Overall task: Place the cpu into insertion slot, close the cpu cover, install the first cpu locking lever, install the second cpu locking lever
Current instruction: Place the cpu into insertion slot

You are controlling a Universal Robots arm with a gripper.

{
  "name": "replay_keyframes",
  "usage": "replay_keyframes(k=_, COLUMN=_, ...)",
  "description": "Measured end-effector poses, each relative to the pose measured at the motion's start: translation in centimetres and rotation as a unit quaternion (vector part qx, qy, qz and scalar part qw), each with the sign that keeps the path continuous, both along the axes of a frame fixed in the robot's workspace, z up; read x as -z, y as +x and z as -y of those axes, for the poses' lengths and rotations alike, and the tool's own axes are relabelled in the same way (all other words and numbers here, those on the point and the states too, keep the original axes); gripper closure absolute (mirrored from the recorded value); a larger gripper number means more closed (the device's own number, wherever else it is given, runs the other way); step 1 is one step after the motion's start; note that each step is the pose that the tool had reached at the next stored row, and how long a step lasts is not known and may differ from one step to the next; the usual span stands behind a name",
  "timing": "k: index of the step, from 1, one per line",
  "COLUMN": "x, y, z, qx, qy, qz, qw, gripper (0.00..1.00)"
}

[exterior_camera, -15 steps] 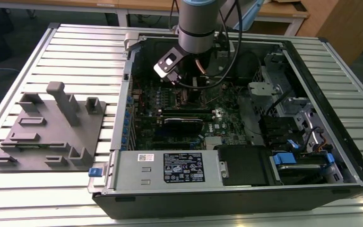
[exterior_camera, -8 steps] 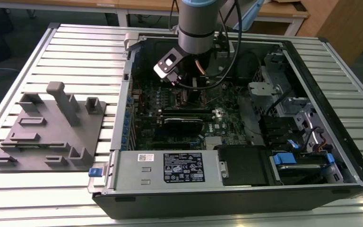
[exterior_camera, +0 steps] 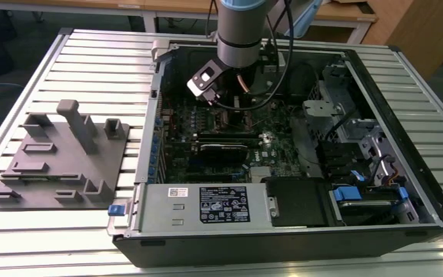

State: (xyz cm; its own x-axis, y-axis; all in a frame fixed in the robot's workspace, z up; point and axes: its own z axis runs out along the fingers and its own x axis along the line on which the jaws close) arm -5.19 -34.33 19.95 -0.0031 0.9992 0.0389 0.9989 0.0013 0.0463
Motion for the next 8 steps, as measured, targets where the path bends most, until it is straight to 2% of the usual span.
replay_keyframes(k=8, x=0.27, y=-0.17, z=0.00, qx=0.006, qy=-0.0001, qz=0.0000, qw=1.0000, gripper=0.46)
